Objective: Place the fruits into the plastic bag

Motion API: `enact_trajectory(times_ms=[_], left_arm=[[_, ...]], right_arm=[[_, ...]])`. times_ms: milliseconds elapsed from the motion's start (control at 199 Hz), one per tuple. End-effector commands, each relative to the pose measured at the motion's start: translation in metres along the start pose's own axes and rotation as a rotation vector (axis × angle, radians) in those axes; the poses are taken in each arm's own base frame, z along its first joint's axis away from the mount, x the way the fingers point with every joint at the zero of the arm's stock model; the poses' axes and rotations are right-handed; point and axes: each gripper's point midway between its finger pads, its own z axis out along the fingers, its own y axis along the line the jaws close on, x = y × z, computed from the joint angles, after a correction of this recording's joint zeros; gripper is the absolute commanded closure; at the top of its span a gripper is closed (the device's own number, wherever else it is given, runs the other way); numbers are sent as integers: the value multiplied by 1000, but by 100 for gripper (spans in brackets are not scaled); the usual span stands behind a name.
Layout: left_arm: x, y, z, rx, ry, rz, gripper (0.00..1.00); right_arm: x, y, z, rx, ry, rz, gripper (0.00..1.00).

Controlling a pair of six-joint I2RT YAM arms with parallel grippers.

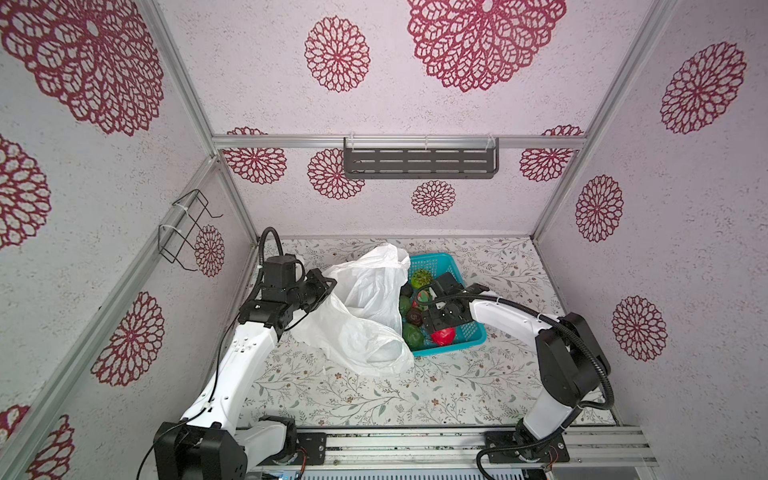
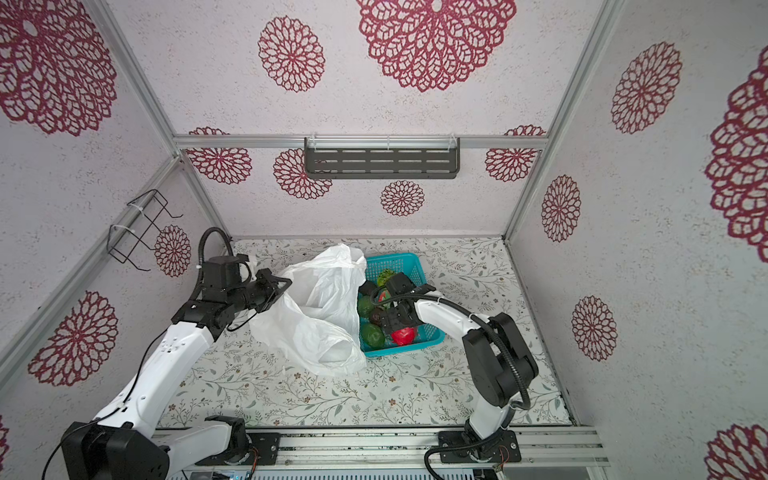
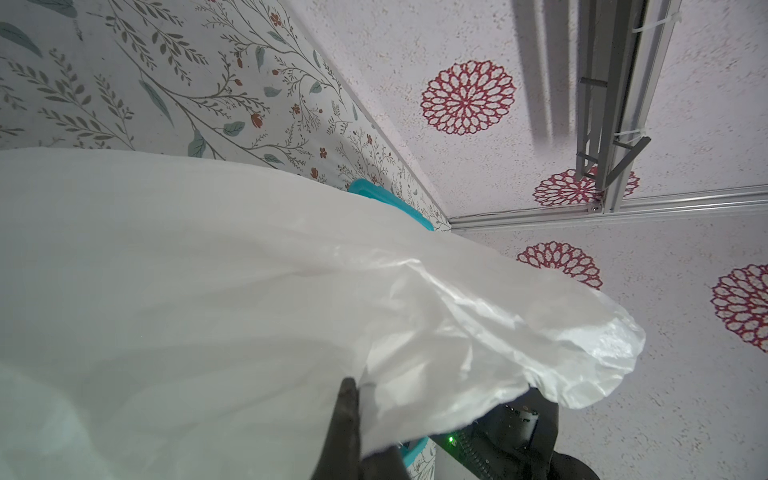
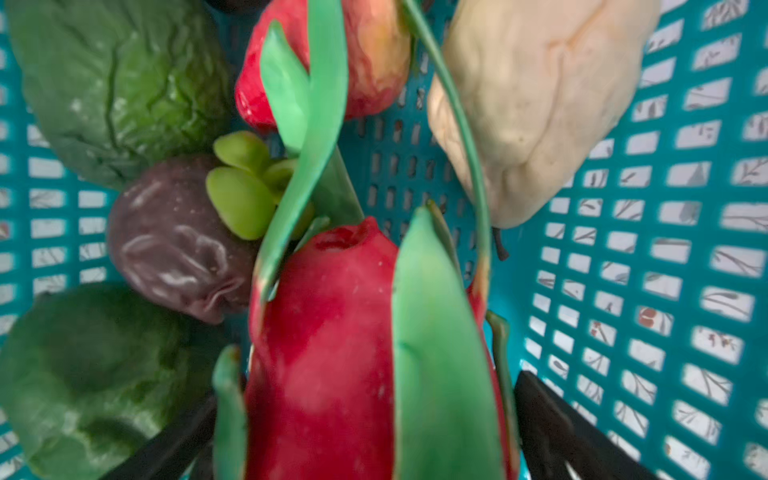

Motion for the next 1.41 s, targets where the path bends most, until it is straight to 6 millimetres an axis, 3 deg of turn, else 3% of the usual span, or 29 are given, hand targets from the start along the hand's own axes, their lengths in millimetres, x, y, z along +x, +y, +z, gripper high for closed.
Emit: enact_trajectory(times_ms=[0, 216, 366, 452, 592, 718, 823, 874, 1190, 1401], left_arm=[[-5, -12, 3, 33, -4, 31, 100], [-9, -15, 7, 27, 8, 41, 100], [-8, -14, 10, 22, 10, 29, 100], [-7, -13, 11, 17, 14, 26, 100], [-4, -10, 11, 1, 12, 22, 100], [-1, -8, 11, -6, 12, 23, 100], [1, -6, 10, -11, 9, 21, 100], [2, -5, 9, -12, 8, 20, 100], [6, -7, 6, -6, 3, 28, 100], [6, -7, 7, -7, 9, 27, 100]], right_arm=[[30, -26, 19, 146, 132, 30, 1], [55, -36, 34, 213, 206, 45, 1], [56, -21, 40, 111, 178, 65, 4], [46, -10, 37, 19, 125, 97, 18], [24, 3, 25, -102, 27, 132, 48], [9, 7, 11, -168, -37, 153, 73], [-2, 5, -3, -202, -89, 174, 85], [-8, 3, -11, -222, -119, 186, 100], [-44, -3, -75, -407, -338, 246, 100], [-53, 1, -117, -513, -442, 220, 100]])
